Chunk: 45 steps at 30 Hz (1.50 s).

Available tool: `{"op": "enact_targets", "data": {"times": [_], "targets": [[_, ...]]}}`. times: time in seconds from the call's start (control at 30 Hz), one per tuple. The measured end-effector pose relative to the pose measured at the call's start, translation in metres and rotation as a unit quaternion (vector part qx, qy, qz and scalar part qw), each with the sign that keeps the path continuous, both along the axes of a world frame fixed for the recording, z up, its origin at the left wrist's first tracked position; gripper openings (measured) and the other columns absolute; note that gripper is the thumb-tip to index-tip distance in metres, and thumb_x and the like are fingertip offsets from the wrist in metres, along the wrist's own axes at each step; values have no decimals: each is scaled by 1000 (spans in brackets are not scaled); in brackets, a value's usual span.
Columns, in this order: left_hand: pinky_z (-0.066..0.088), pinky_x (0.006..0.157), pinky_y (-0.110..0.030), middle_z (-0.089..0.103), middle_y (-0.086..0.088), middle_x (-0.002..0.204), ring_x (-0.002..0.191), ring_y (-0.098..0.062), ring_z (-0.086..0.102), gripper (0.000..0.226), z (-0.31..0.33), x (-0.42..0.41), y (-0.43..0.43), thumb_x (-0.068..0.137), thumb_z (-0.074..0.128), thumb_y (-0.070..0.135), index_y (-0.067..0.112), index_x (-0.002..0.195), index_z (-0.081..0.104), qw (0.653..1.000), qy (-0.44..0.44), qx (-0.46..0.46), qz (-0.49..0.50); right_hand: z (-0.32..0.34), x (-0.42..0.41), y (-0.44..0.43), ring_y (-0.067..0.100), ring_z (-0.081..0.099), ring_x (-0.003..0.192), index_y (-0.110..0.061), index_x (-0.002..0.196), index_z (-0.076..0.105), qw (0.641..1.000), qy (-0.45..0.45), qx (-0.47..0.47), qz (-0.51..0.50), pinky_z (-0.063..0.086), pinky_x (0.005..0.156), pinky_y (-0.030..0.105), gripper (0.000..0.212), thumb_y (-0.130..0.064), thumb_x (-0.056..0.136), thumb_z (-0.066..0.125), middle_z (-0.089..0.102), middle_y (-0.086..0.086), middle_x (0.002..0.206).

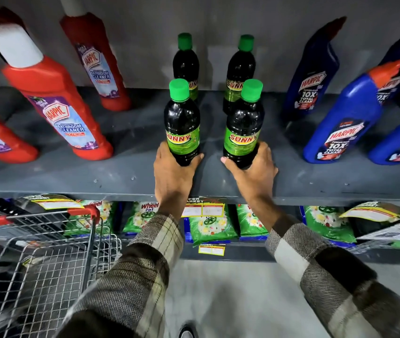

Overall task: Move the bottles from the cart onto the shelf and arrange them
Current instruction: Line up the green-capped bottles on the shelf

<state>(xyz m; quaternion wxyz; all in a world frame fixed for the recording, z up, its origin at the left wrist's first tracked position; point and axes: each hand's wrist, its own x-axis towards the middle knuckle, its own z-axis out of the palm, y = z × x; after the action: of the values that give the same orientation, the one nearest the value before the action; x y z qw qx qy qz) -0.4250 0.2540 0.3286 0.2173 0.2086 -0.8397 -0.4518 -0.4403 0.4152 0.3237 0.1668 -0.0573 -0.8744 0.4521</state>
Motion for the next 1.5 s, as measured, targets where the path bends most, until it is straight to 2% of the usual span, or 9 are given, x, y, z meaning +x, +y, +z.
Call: {"op": "enact_targets", "data": {"times": [0.2, 0.37, 0.53, 0.7, 0.9, 1.17, 1.33, 1.4, 1.5], "targets": [[49, 82, -28, 69, -6, 113, 99, -20, 64, 63, 3, 1, 0, 72, 88, 38, 14, 112, 46, 999, -16, 33, 3, -2, 1, 0, 25, 55, 119, -12, 125, 48, 1000, 2, 15, 4, 34, 108, 49, 71, -48, 71, 78, 59, 4, 124], [52, 86, -29, 63, 6, 104, 94, -13, 60, 64, 4, -2, -1, 66, 91, 39, 23, 104, 41, 999, -9, 46, -3, -1, 0, -1, 23, 51, 126, -15, 133, 46, 1000, -1, 24, 6, 32, 109, 48, 74, -46, 73, 77, 58, 4, 131], [50, 84, -26, 60, 8, 104, 95, -13, 60, 72, 3, -7, -1, 59, 94, 42, 25, 102, 39, 998, 5, 55, 2, -1, -2, -2, 21, 49, 128, -16, 138, 42, 1000, -14, 22, 14, 27, 107, 41, 74, -43, 78, 74, 56, 3, 136], [56, 90, -32, 63, 5, 110, 101, -15, 63, 74, -2, -8, -3, 58, 94, 45, 25, 105, 40, 999, 17, 40, 4, -3, -5, -2, 20, 47, 132, -18, 143, 37, 999, -29, 20, 21, 19, 99, 31, 75, -41, 81, 72, 51, 1, 142], [58, 95, -42, 63, 0, 114, 106, -20, 64, 79, -3, -8, -3, 58, 93, 50, 20, 111, 42, 999, 21, 26, 3, -5, -6, -3, 20, 46, 132, -17, 144, 36, 999, -32, 20, 19, 20, 101, 34, 74, -36, 82, 71, 51, 1, 141], [56, 99, -42, 61, 1, 117, 108, -18, 61, 83, 0, -5, 0, 59, 93, 46, 16, 118, 42, 999, 22, 34, -3, -3, -6, 1, 21, 45, 134, -16, 147, 32, 999, -37, 24, 29, 24, 109, 40, 82, -35, 79, 74, 51, 2, 143], [38, 115, -32, 39, -8, 137, 126, -18, 43, 115, 5, 12, 8, 55, 95, 43, 2, 142, 32, 983, 157, 45, 79, 4, 8, 23, 25, 35, 145, -10, 155, 16, 996, -44, -23, 73, 30, 120, 41, 111, -37, 71, 84, 38, 13, 155], [38, 115, -33, 36, -14, 134, 124, -21, 42, 113, 7, 26, 25, 56, 95, 46, -2, 139, 35, 971, 218, 3, 98, 2, 18, 41, 23, 40, 142, -13, 155, 18, 996, -22, -62, 67, 39, 115, 44, 108, -37, 73, 83, 40, 11, 154], [38, 105, -14, 39, -31, 126, 113, -11, 38, 104, 12, 38, 74, 54, 98, 36, -11, 130, 43, 959, 279, -43, 37, 1, 34, 78, 18, 49, 133, -17, 153, 28, 995, 20, -85, 38, 50, 104, 43, 95, -34, 76, 81, 49, 4, 146]]}}
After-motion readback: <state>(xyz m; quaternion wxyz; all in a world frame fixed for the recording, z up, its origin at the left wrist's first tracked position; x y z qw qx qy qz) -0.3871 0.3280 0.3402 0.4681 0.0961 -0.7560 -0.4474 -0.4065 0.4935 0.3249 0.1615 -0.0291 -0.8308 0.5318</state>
